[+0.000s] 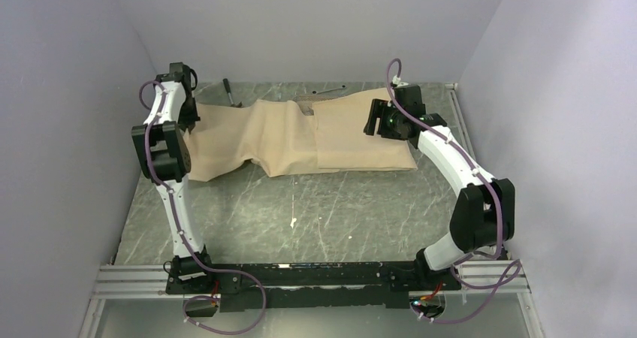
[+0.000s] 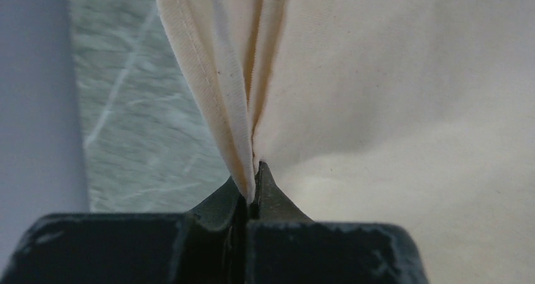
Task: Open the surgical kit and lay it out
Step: Open the surgical kit at the center of the board.
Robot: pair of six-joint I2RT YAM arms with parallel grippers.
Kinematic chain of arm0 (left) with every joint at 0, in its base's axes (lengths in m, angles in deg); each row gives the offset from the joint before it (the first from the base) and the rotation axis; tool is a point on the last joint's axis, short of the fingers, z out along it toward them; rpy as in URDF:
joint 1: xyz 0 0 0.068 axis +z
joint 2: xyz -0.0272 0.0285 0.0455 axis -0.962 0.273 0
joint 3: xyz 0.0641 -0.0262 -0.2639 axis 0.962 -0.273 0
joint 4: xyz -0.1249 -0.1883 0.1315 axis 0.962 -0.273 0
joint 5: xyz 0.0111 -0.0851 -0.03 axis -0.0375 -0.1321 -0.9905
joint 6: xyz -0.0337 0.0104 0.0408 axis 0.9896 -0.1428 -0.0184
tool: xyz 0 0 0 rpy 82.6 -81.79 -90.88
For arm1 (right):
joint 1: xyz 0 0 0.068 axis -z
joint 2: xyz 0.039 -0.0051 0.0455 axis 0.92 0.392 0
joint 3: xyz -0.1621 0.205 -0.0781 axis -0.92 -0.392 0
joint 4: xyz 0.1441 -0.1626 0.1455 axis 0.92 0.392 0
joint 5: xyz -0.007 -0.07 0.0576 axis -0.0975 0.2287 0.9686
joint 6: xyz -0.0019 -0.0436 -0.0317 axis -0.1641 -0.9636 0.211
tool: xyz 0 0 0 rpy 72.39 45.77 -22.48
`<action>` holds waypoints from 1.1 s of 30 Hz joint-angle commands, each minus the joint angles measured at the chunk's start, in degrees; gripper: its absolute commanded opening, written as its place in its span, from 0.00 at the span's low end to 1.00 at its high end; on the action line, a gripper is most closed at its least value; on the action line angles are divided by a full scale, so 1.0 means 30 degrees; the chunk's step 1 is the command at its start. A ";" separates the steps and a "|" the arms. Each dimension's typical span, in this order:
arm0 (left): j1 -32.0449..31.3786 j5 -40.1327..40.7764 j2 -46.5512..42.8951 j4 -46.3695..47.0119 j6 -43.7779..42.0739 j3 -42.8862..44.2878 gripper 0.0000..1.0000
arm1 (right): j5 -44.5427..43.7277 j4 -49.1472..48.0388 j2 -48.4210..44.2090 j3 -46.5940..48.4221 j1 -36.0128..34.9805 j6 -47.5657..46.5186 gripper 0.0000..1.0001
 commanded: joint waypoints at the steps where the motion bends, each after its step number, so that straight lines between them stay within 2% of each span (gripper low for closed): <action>1: 0.0615 0.3537 0.0723 0.0954 -0.1370 0.0812 0.00 | -0.0635 -0.0120 0.0216 0.0661 0.0143 0.0419 0.72; 7: 0.0944 0.6039 0.1308 0.2627 -0.3332 0.0699 0.00 | -0.1728 0.0358 0.0762 0.1076 0.0151 0.0866 0.72; 11: 0.1254 0.6499 0.1522 0.3084 -0.3930 0.0731 0.00 | -0.3943 0.0987 0.1382 0.1521 0.0219 0.1363 0.74; 13: 0.1344 0.6526 0.1554 0.3223 -0.4015 0.0603 0.00 | -0.5118 0.1304 0.1897 0.1989 0.0349 0.1487 0.79; 15: 0.1436 0.6270 0.1448 0.3452 -0.3978 0.0286 0.00 | -0.6011 0.1401 0.2385 0.2429 0.0524 0.1461 0.91; 16: 0.1462 0.6189 0.1351 0.3633 -0.3947 0.0075 0.00 | -0.6086 0.1243 0.2627 0.2624 0.0646 0.1249 0.94; 26: 0.1998 0.5699 0.1581 0.4344 -0.4072 0.0408 0.00 | -0.4689 0.2992 0.8013 0.7415 0.2124 -0.0605 0.99; 33: 0.2166 0.4860 0.1987 0.4835 -0.4549 0.1083 0.00 | -0.1759 0.3923 1.0248 0.9039 0.2355 -0.0739 0.98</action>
